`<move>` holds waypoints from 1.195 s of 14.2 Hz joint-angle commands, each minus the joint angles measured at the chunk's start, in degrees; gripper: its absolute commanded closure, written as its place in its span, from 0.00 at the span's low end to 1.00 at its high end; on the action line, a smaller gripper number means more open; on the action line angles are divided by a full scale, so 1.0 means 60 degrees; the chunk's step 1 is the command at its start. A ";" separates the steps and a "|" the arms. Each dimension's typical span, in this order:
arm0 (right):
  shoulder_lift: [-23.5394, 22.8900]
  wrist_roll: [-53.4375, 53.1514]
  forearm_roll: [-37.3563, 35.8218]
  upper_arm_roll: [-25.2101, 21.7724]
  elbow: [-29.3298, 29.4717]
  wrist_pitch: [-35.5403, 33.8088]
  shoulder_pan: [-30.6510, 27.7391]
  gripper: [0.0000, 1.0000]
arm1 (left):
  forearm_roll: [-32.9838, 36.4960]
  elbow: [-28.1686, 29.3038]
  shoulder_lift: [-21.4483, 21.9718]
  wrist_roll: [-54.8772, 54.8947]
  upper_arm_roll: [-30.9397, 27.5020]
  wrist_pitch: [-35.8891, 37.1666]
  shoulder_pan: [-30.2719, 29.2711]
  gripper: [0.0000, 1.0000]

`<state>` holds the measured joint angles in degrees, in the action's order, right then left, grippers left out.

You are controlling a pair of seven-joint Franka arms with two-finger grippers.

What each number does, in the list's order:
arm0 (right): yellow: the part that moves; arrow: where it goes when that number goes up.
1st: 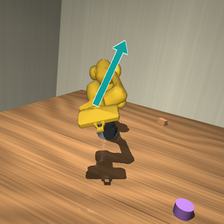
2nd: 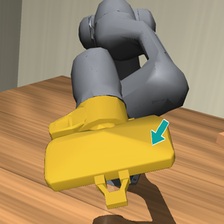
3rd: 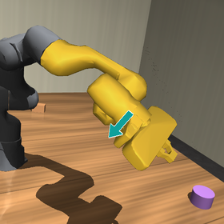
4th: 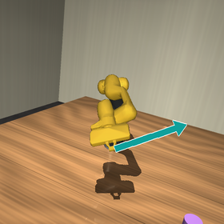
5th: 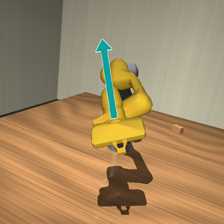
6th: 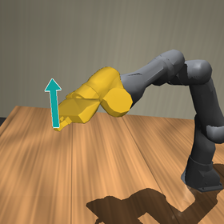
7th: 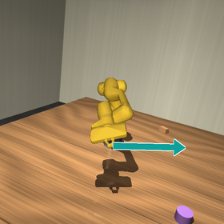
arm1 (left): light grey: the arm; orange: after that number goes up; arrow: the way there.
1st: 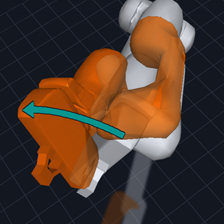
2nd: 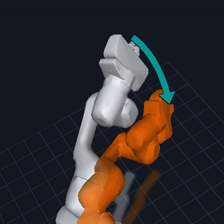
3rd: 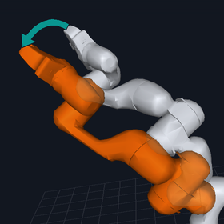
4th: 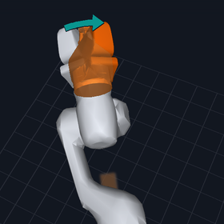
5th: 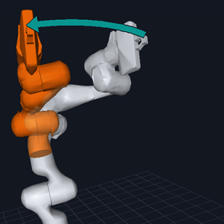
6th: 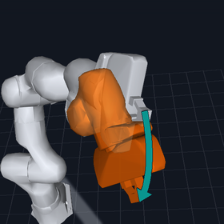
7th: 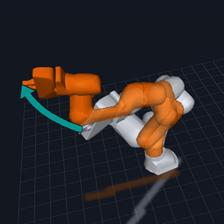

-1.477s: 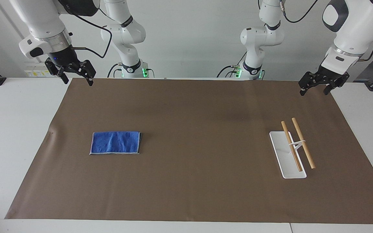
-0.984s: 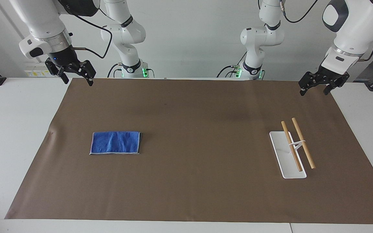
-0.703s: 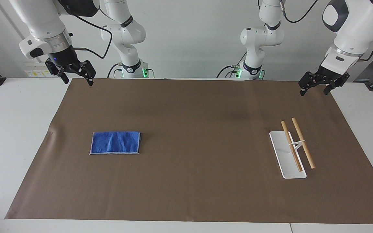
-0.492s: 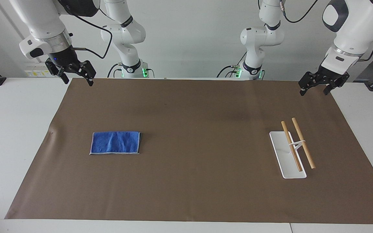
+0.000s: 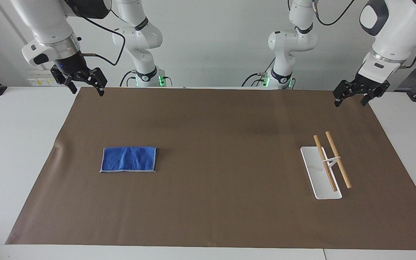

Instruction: Right arm passes towel to left arm to hang

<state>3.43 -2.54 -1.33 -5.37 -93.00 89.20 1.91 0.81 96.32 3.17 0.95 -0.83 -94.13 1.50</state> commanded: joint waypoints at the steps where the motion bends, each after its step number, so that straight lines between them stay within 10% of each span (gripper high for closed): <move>1: 0.0189 -0.0134 -0.0130 0.0089 -0.0290 0.0206 -0.0040 0.00 | 0.0172 0.0221 0.0219 -0.0100 0.0065 0.0000 -0.0060 0.00; 9: 0.0044 -0.0178 -0.0130 0.0352 -0.0407 0.0804 -0.0025 0.00 | 0.0172 0.0221 0.0219 -0.0100 0.0050 0.0000 -0.0060 0.00; 17: -0.2006 0.0186 -0.0029 0.0616 -0.1810 0.4916 0.0048 0.00 | 0.0172 0.0221 0.0219 -0.0100 0.0065 0.0000 -0.0060 0.00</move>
<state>-6.74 -2.47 -1.32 -1.91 -100.36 112.94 2.43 0.81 96.32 3.17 0.95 -0.83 -94.13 1.50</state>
